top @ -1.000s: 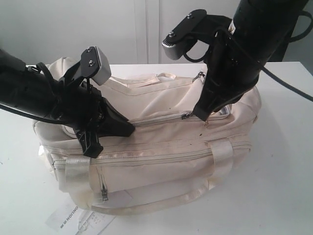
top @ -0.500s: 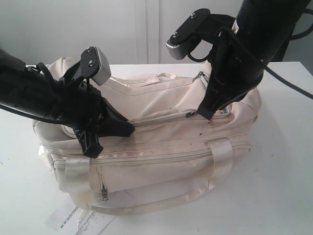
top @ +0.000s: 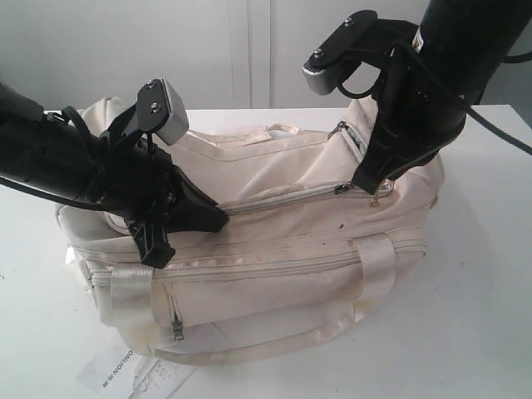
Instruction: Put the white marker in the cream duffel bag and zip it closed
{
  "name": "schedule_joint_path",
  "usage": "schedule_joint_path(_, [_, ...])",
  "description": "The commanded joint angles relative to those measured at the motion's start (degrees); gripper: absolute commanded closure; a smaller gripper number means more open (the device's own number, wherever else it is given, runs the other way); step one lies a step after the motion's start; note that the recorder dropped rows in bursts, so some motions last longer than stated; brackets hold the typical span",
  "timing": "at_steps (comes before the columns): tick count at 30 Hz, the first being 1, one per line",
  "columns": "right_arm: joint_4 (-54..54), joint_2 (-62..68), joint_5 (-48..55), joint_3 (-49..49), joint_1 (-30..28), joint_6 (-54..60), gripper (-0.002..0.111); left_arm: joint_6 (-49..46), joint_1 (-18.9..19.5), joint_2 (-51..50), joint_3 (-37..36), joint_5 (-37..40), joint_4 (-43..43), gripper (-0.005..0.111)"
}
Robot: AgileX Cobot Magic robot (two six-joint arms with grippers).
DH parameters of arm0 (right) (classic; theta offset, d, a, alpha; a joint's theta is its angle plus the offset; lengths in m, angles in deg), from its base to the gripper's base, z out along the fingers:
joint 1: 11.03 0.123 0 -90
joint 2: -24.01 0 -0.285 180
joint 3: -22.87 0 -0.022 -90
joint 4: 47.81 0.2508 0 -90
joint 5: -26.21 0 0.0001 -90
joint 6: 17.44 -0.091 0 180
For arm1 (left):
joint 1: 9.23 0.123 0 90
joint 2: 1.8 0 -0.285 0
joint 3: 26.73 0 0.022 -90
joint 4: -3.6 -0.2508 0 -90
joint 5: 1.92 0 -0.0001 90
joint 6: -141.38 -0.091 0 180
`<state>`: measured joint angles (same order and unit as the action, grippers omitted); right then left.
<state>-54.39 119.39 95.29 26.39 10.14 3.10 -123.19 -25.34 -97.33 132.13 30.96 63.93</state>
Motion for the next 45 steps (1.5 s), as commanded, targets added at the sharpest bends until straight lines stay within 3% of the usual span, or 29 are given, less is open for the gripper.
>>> schedule_joint_path(1, [-3.18,-0.64,0.88,-0.21,-1.27,-0.19,0.108,0.37,-0.01,0.46,-0.30,0.32,-0.88,0.107])
schedule_joint_path(30, [-6.21,-0.64,0.11,-0.21,-2.77,1.74,0.108,0.76,-0.01,1.20,-0.30,0.10,-1.46,0.107])
schedule_joint_path(36, [1.27,-0.64,0.38,-0.21,-4.06,5.82,0.108,1.28,-0.01,2.28,-0.30,-0.88,-4.27,0.107])
schedule_joint_path(39, [2.76,-1.13,0.88,-0.21,-4.06,6.03,0.108,4.89,-0.01,2.66,-0.30,-5.60,-4.50,0.106])
schedule_joint_path(41, [4.60,-2.07,0.88,-0.21,-4.06,6.18,0.108,5.14,-0.01,3.06,-0.30,-6.54,-5.12,0.095])
schedule_joint_path(43, [6.58,-3.91,0.88,-0.21,-4.06,6.29,0.108,5.27,-0.01,3.98,-0.30,-6.31,-5.53,0.070])
schedule_joint_path(45, [10.21,-5.18,0.88,-0.21,-4.06,6.29,0.108,5.27,-0.01,5.63,-0.30,-6.31,-5.53,0.038])
